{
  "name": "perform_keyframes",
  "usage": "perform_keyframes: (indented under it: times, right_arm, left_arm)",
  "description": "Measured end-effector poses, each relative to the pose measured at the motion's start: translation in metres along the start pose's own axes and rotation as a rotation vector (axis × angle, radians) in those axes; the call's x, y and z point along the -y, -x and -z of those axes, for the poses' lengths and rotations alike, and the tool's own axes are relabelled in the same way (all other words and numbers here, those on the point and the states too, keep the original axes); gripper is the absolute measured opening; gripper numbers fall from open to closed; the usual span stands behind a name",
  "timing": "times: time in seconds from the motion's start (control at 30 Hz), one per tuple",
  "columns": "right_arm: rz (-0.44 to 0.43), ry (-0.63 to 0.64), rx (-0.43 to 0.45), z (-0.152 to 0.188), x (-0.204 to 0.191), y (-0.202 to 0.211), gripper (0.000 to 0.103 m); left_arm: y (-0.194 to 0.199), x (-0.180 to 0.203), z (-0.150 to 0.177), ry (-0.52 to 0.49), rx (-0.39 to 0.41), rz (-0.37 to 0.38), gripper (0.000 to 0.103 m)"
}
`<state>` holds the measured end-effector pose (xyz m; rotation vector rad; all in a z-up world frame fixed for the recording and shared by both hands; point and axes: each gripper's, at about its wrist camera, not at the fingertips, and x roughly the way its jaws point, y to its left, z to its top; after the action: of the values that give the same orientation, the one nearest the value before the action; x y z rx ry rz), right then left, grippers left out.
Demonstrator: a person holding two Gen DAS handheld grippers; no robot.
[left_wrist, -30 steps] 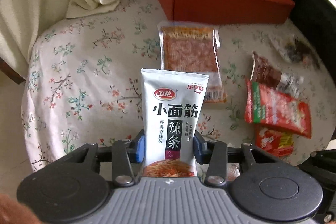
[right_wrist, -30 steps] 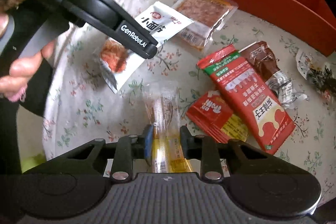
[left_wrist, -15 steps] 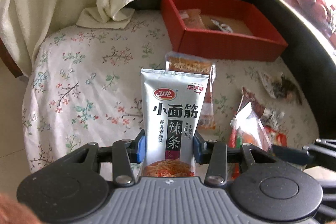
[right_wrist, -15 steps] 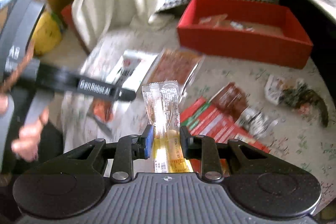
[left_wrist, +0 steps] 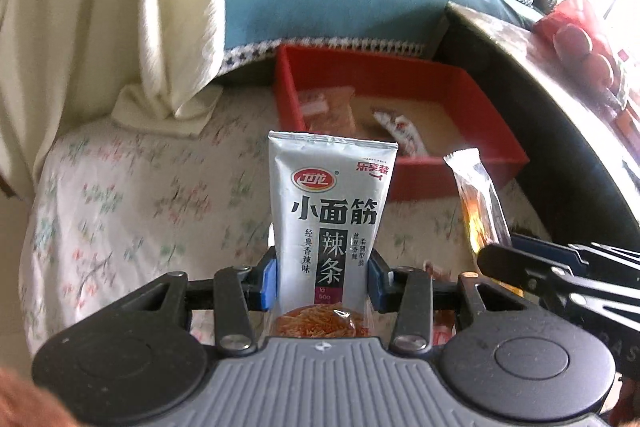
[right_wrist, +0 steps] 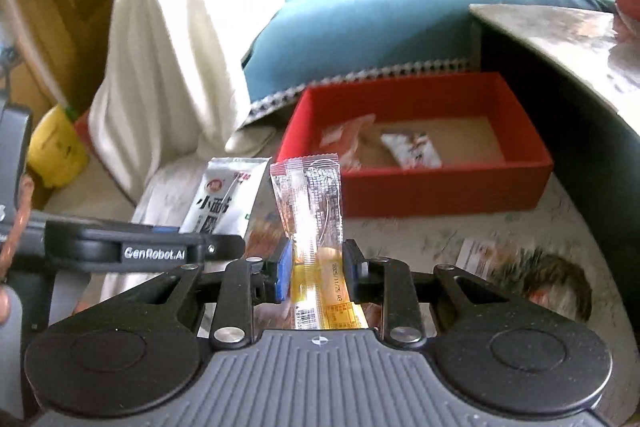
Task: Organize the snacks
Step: 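Carry the white pouch and the stick snack with both tools over the red box, then lower both snacks into the red box and open both tools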
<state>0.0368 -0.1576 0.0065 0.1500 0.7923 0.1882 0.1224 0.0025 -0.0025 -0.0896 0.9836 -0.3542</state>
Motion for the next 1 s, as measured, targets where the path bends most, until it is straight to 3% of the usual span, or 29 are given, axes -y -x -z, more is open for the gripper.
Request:
perform_keyframes:
  times: [0.43, 1.0]
  right_arm:
    - [0.044, -0.048, 0.042, -0.058, 0.035, -0.037, 0.034]
    - [0.115, -0.089, 0.055, -0.104, 0.073, -0.085, 0.034]
  left_arm:
    - [-0.044, 0.023, -0.056, -0.057, 0.032, -0.017, 0.036]
    - [-0.083, 0.035, -0.091, -0.078, 0.04, -0.05, 0.036]
